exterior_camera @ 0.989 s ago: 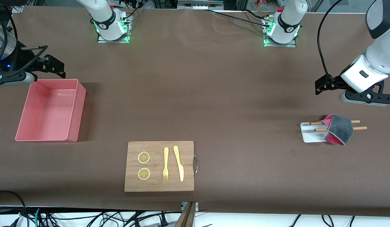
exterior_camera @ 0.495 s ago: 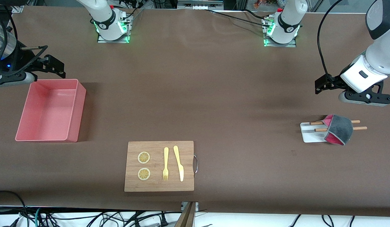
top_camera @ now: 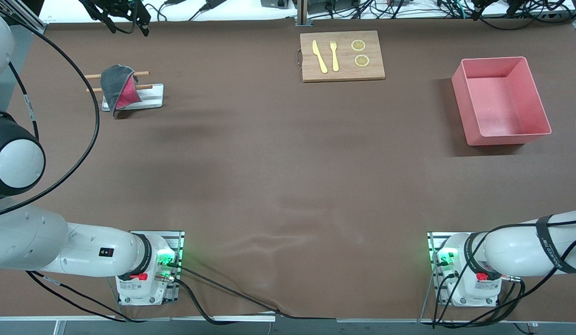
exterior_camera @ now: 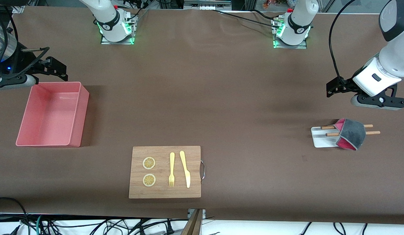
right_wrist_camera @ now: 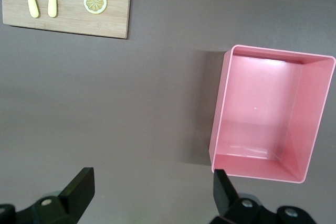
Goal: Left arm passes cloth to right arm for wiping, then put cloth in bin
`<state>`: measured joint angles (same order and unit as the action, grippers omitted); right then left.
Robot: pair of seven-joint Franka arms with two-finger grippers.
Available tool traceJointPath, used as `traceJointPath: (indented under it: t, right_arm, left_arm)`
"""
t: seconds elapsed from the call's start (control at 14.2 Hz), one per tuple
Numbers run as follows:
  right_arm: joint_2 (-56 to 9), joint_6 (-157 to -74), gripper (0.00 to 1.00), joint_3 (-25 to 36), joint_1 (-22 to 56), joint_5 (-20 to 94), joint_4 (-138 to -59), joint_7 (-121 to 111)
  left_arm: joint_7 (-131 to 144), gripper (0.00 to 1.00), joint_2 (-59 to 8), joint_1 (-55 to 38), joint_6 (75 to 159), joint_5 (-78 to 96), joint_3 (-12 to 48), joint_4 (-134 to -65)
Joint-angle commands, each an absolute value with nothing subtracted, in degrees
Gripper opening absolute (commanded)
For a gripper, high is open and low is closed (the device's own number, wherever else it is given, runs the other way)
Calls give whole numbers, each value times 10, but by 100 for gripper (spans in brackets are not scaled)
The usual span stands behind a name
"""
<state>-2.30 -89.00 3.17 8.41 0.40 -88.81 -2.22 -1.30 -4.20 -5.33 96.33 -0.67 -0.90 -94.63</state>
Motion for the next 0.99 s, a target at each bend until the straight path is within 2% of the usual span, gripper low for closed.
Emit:
traceJointPath:
  t: [0.0,0.92]
  right_arm:
    - [-28,-888,100,25,77,3,-875,-29]
    - [-29,-893,100,25,76,-1,-873,-30]
  left_arm:
    - [-13,100,-42,-59,957,-17,-14,-946]
    - [-69,100,-51,-63,957,-26,-14,-944]
